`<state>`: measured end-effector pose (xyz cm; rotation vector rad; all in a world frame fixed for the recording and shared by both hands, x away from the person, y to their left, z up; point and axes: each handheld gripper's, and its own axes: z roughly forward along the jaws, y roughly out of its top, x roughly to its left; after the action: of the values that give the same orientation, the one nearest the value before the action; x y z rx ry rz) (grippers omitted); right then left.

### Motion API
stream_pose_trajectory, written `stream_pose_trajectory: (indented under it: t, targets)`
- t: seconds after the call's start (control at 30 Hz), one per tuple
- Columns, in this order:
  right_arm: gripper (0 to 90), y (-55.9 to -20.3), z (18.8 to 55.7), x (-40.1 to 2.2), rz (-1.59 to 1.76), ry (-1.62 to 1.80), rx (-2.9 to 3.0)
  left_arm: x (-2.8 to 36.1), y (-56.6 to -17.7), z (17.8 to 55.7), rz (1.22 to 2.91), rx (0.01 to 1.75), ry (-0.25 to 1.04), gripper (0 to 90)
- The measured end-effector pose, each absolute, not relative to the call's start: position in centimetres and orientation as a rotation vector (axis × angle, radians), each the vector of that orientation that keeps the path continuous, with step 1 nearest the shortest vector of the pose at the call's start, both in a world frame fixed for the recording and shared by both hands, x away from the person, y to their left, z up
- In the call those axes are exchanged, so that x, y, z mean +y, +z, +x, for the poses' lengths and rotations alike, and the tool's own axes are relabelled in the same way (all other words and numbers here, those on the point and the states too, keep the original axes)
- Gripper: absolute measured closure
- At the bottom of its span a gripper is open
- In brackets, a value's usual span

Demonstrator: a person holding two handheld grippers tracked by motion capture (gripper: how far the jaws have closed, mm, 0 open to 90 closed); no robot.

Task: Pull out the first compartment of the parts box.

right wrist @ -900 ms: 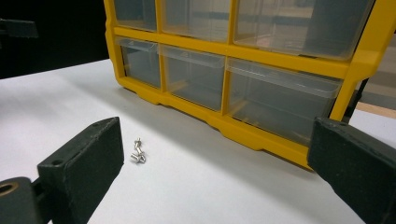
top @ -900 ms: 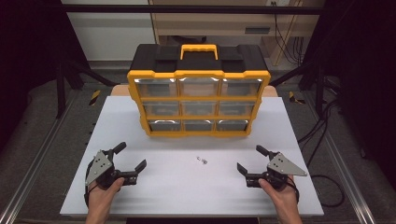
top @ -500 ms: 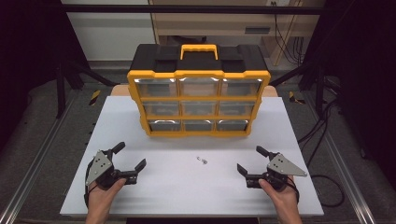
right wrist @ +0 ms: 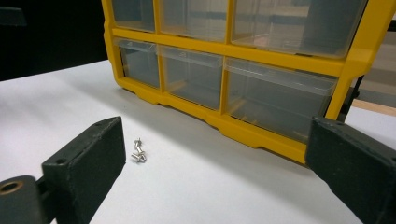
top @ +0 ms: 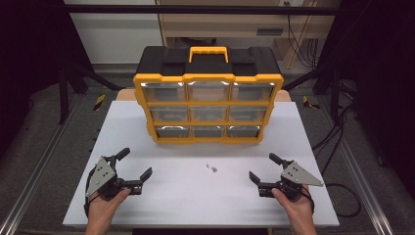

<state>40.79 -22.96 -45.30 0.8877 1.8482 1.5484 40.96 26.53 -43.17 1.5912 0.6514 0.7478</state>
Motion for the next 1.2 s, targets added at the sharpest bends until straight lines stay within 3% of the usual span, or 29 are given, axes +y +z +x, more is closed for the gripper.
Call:
stream_pose_trajectory:
  t: [0.9, 1.2]
  targets:
    - [3.5, -45.4, 40.8, -22.8, 0.882, 1.544, 1.866, 23.4, -32.6, 43.8, 1.756, 0.498, 0.963, 1.5]
    - [3.6, -45.4, 40.8, -22.8, 0.887, 1.54, 1.859, 20.2, -30.1, 43.6, 1.821, 0.395, 1.019, 2.0]
